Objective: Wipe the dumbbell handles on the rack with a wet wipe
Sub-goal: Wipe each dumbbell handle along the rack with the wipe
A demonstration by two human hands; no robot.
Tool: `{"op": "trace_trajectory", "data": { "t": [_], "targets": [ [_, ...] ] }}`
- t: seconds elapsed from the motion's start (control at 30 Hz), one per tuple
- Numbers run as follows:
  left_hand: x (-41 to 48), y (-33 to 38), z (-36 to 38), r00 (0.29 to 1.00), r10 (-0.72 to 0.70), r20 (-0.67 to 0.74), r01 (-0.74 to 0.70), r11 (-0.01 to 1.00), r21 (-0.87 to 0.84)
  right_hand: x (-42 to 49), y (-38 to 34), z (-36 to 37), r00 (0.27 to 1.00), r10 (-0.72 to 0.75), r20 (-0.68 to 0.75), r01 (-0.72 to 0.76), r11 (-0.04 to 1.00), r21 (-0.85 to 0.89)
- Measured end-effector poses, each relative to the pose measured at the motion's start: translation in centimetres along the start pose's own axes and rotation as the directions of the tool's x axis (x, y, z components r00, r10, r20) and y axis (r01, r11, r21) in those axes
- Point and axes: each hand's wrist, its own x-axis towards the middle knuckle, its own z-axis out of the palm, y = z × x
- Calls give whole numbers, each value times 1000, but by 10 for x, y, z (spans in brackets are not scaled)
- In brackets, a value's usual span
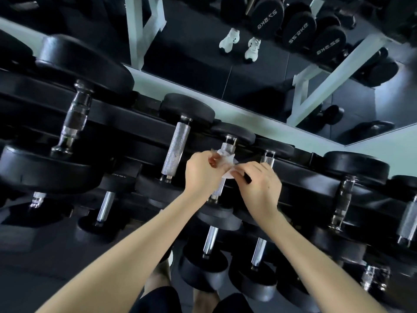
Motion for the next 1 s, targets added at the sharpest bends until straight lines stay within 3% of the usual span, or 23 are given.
{"op": "trace_trajectory", "data": {
  "t": [0.1, 0.23, 0.3, 0.4, 0.53, 0.73, 1.0],
  "targets": [
    [-2, 1, 11, 994, 26, -105, -19, 998, 65, 2, -10, 3, 929, 324, 178, -359, 906, 224],
    [-1, 1, 13, 987, -28, -158, 33, 999, 31, 12, -16, 9, 815, 547, 191, -579, 780, 236],
    [4, -1, 11, 986, -89, -139, 84, 996, -37, 12, -21, 13, 789, 581, 198, -610, 705, 362],
    [14, 0, 6, 980, -188, -66, 168, 959, -230, 12, -25, 17, 801, 571, 181, -588, 691, 421],
    [34, 11, 5, 984, -170, 52, 178, 920, -349, 32, -16, 24, 797, 578, 176, -583, 658, 476],
    [46, 12, 8, 982, -142, 121, 174, 931, -322, 34, -14, 33, 698, 684, 214, -676, 531, 511],
    [30, -6, -1, 988, -15, 154, 39, 987, -158, 10, -16, 23, 675, 660, 331, -726, 514, 457]
  ]
}}
